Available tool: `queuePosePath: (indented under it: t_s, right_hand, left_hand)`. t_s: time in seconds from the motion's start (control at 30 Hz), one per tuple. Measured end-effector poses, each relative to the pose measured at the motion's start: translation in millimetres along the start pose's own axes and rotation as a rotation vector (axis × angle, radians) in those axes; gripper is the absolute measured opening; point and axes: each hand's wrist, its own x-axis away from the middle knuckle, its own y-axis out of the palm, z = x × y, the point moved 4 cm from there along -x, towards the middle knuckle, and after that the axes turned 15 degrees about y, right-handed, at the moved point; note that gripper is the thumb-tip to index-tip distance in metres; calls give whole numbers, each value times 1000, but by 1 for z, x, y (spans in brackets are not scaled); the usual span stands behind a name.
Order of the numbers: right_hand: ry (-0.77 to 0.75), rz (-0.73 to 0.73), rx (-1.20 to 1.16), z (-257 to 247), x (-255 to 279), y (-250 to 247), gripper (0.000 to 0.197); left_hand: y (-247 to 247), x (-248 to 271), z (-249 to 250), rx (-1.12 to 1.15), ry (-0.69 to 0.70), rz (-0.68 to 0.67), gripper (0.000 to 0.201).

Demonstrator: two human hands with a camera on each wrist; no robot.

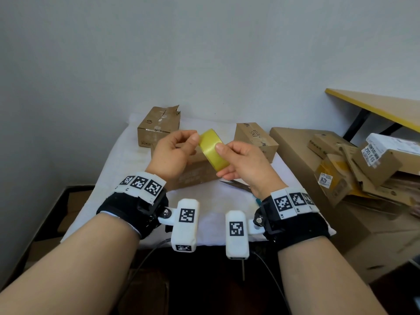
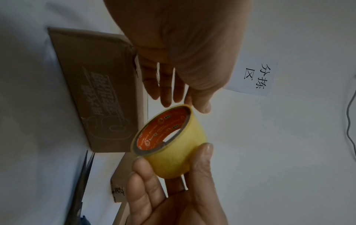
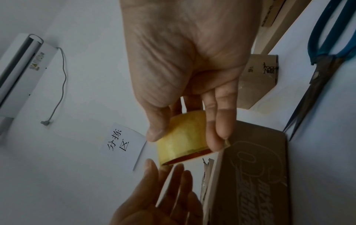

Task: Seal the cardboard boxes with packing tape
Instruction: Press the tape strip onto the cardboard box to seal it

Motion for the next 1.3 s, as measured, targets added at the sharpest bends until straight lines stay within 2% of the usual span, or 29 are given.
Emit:
queuePosePath:
  t_s: [0.1, 0.2, 0.43, 0.57, 0.87, 0.93, 1.0, 1.13, 1.3]
  right_hand:
    - [-6, 0, 28, 0, 0, 1, 30]
    - [1, -27, 51, 1, -2, 2, 25]
    - [-20, -51, 79, 4, -2, 2, 12]
    - [-32, -91, 96, 8, -5, 3, 7]
    - [-56, -138, 108, 12, -5, 4, 18]
    - [-53, -135, 88, 10, -4, 5, 13]
    - [-52, -120, 75, 9, -3, 5, 5]
    - [-63, -101, 70, 9, -4, 4, 4]
    - [-79, -85, 68, 11, -5, 2, 5]
  left_hand:
    - [5, 3, -5, 48, -108, -72, 35]
    - [8, 6, -4, 87, -137, -113, 36]
    - [7, 5, 1, 104, -62, -128, 35]
    - [7, 4, 4, 201, -47, -115, 37]
    - [2, 3, 5, 183, -15, -90, 29]
    - [4, 3, 6, 176, -5, -89, 36]
    - [5, 3, 5, 159, 1, -90, 56]
    - [9, 5, 2, 148, -53, -110, 79]
    - [8, 4, -2, 119, -79, -72, 72]
